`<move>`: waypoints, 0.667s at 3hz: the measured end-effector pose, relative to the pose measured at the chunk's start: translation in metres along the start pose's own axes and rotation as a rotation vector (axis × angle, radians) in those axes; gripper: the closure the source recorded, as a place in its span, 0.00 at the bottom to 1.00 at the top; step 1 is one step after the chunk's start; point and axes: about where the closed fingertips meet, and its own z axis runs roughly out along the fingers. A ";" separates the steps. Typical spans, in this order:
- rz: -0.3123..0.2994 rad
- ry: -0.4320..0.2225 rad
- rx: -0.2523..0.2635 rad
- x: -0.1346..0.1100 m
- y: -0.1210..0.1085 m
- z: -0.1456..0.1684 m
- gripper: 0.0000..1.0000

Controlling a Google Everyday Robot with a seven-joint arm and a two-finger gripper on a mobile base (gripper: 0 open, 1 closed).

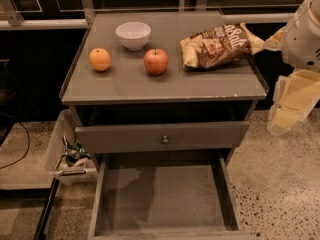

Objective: Place apple into middle drawer

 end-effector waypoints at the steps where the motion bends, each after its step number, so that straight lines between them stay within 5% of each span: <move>1: -0.002 0.006 0.023 -0.005 -0.009 0.004 0.00; 2: -0.044 -0.007 0.066 -0.027 -0.036 0.024 0.00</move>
Offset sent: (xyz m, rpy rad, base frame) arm 0.0981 0.0396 -0.0196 -0.0301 -0.1401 0.0696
